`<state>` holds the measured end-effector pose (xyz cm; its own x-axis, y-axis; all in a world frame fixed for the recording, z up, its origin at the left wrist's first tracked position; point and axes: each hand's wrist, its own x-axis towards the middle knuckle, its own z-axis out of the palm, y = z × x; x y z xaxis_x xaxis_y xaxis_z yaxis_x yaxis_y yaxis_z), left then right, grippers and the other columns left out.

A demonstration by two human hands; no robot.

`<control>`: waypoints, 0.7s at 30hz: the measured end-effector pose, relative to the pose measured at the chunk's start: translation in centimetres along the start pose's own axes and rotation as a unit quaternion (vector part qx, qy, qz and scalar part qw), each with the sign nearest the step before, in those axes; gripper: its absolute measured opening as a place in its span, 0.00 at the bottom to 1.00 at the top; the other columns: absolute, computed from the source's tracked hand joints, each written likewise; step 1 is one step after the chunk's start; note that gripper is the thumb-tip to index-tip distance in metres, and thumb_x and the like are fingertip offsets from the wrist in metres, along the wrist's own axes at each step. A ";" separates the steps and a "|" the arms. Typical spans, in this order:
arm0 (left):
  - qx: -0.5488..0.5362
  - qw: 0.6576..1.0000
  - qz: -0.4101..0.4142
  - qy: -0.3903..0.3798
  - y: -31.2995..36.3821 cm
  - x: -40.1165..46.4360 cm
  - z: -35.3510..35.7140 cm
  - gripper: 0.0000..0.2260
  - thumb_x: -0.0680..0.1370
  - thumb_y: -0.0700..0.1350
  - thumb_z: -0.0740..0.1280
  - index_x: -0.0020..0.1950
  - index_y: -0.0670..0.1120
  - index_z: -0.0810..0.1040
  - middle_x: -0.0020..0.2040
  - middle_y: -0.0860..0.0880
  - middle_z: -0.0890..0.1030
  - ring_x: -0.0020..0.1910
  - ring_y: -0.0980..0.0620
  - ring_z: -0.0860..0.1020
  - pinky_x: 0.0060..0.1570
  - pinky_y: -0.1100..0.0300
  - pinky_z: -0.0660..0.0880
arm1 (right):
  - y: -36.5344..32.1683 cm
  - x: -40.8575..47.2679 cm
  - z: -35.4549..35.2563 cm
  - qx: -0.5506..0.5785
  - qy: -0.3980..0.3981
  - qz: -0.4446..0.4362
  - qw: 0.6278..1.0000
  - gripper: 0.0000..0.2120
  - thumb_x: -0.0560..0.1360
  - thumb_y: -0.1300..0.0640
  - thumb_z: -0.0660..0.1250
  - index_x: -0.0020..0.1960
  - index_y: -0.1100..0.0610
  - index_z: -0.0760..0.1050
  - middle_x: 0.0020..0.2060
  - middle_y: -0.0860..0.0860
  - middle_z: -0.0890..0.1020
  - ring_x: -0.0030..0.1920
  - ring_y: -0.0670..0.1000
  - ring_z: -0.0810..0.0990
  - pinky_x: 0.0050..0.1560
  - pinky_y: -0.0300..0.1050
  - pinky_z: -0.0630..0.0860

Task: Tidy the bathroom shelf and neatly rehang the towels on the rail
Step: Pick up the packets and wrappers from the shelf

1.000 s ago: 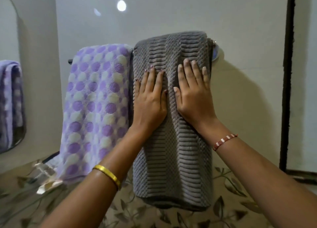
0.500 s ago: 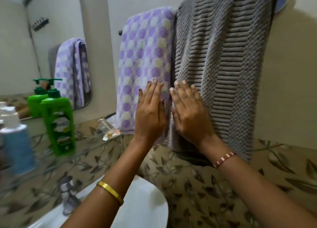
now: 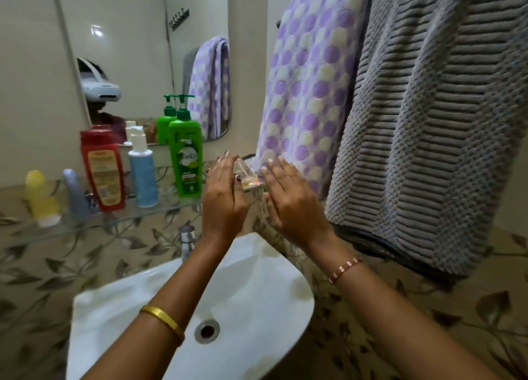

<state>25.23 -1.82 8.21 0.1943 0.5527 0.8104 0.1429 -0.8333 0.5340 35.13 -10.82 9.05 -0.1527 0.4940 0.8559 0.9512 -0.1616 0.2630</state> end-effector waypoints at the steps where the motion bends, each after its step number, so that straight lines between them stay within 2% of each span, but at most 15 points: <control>1: 0.005 1.000 -0.012 -0.002 -0.4 -0.1 -0.2 0.21 0.76 0.42 0.53 0.69 0.41 0.66 0.71 0.42 0.68 0.72 0.48 0.63 0.72 0.52 0.58 | -0.3 -0.1 0.6 0.017 -0.006 0.004 1.000 0.20 0.73 0.59 0.58 0.62 0.66 0.73 0.59 0.63 0.78 0.62 0.62 0.76 0.63 0.56 0.71; 6: 0.004 0.999 -0.040 -0.013 -2.8 0.9 0.3 0.22 0.76 0.44 0.52 0.70 0.43 0.65 0.71 0.44 0.68 0.71 0.49 0.64 0.72 0.53 0.59 | -0.7 0.5 4.6 0.078 -0.035 0.009 0.996 0.19 0.69 0.62 0.63 0.59 0.65 0.75 0.56 0.62 0.81 0.58 0.60 0.79 0.56 0.53 0.77; 11: -0.031 0.996 -0.072 -0.033 -6.1 2.9 2.4 0.21 0.76 0.44 0.53 0.69 0.42 0.67 0.69 0.44 0.71 0.68 0.50 0.68 0.66 0.63 0.62 | 0.3 2.8 9.3 0.156 -0.086 0.058 0.982 0.16 0.71 0.64 0.62 0.58 0.64 0.75 0.52 0.61 0.82 0.55 0.58 0.80 0.56 0.49 0.77; 13: -0.053 0.995 -0.082 -0.037 -7.6 3.4 3.2 0.18 0.78 0.41 0.56 0.68 0.43 0.68 0.68 0.45 0.72 0.65 0.54 0.69 0.62 0.68 0.61 | 0.8 3.7 11.3 0.205 -0.106 0.109 0.967 0.16 0.73 0.63 0.59 0.60 0.62 0.74 0.55 0.60 0.80 0.56 0.58 0.78 0.58 0.48 0.74; 15: -0.073 0.992 -0.096 -0.042 -9.0 3.9 3.9 0.17 0.79 0.39 0.57 0.68 0.44 0.68 0.66 0.46 0.74 0.61 0.58 0.69 0.59 0.70 0.62 | 1.4 4.7 13.0 0.252 -0.118 0.186 0.942 0.17 0.74 0.61 0.56 0.61 0.61 0.73 0.57 0.59 0.79 0.57 0.57 0.76 0.58 0.47 0.72; 18: -0.109 0.984 -0.124 -0.059 -10.8 4.5 4.7 0.18 0.79 0.39 0.58 0.68 0.45 0.68 0.62 0.49 0.75 0.59 0.57 0.72 0.53 0.74 0.66 | 3.2 6.3 14.9 0.274 -0.110 0.311 0.903 0.20 0.74 0.65 0.55 0.65 0.62 0.70 0.63 0.59 0.76 0.63 0.57 0.74 0.63 0.45 0.69; 19: -0.123 0.981 -0.133 -0.063 -11.3 4.7 4.9 0.18 0.79 0.39 0.58 0.68 0.46 0.68 0.62 0.49 0.76 0.57 0.55 0.75 0.49 0.76 0.68 | 4.0 6.7 15.3 0.276 -0.096 0.349 0.891 0.21 0.73 0.67 0.56 0.65 0.63 0.70 0.64 0.60 0.75 0.63 0.57 0.73 0.63 0.45 0.69; 20: -0.135 0.979 -0.140 -0.067 -11.7 4.9 5.1 0.18 0.79 0.39 0.57 0.68 0.46 0.68 0.61 0.48 0.77 0.54 0.50 0.78 0.45 0.74 0.72 | 4.8 6.9 15.5 0.274 -0.081 0.382 0.879 0.21 0.73 0.69 0.56 0.65 0.63 0.70 0.63 0.60 0.75 0.64 0.57 0.73 0.64 0.44 0.68; 21: -0.146 0.975 -0.150 -0.073 -12.1 5.1 5.4 0.17 0.79 0.39 0.57 0.68 0.46 0.68 0.61 0.48 0.77 0.53 0.41 0.79 0.43 0.65 0.75 | 5.6 7.0 15.8 0.270 -0.070 0.409 0.869 0.21 0.73 0.69 0.56 0.65 0.64 0.70 0.63 0.60 0.76 0.64 0.57 0.73 0.64 0.44 0.68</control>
<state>29.70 11.15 4.63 0.3248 0.7501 0.5761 -0.0634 -0.5905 0.8045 43.58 5.24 9.49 0.6320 0.5081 0.5851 0.7186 -0.1014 -0.6880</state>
